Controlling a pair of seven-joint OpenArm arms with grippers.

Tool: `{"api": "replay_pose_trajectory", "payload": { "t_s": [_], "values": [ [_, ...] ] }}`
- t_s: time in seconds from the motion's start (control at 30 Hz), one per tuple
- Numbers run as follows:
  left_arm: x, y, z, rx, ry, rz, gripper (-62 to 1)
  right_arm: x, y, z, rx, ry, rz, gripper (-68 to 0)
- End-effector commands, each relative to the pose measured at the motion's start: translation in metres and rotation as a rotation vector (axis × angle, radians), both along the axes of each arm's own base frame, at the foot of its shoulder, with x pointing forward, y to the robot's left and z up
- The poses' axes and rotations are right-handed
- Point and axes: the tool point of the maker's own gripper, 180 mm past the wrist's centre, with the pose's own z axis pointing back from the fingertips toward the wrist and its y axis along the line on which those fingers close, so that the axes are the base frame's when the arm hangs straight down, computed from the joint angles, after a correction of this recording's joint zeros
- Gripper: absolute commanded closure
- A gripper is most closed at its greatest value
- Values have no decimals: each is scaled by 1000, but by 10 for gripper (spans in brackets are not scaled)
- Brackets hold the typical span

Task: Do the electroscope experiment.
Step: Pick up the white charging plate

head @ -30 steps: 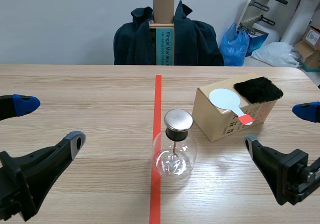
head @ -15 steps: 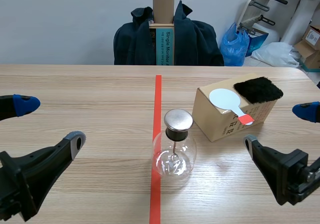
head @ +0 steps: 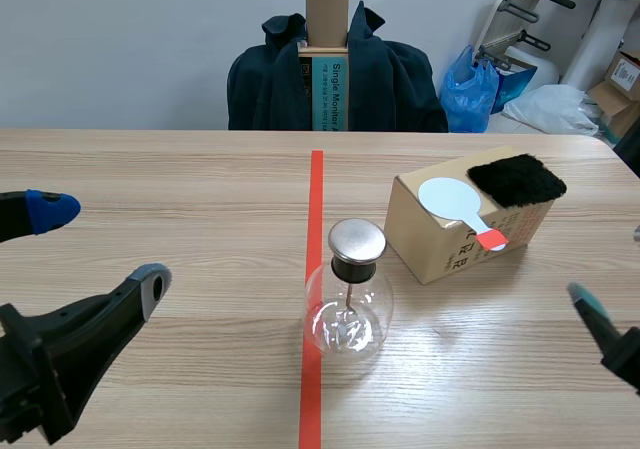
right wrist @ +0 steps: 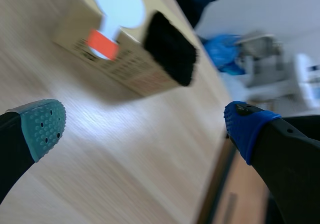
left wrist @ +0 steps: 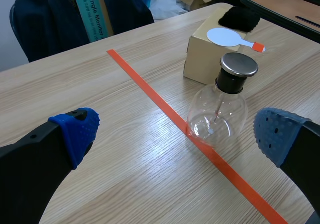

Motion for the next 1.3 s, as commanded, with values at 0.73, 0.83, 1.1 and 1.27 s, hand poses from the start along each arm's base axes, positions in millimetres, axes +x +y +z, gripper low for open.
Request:
{"api": "replay_pose_trajectory", "payload": {
  "t_s": [0.73,0.83,1.1,1.27],
  "values": [
    [-1,-4,3,-1,3,-11,-623,52,6,-34,-693,-420,259,-679],
    [-1,-4,3,-3,3,-9,-623,53,15,-49,-699,-447,326,-679],
    [0,-4,3,-3,2,-9,-623,61,32,-76,-672,-462,460,-679],
    [0,-4,3,-4,1,-9,-623,72,36,-81,-657,-468,517,-679]
  ]
}}
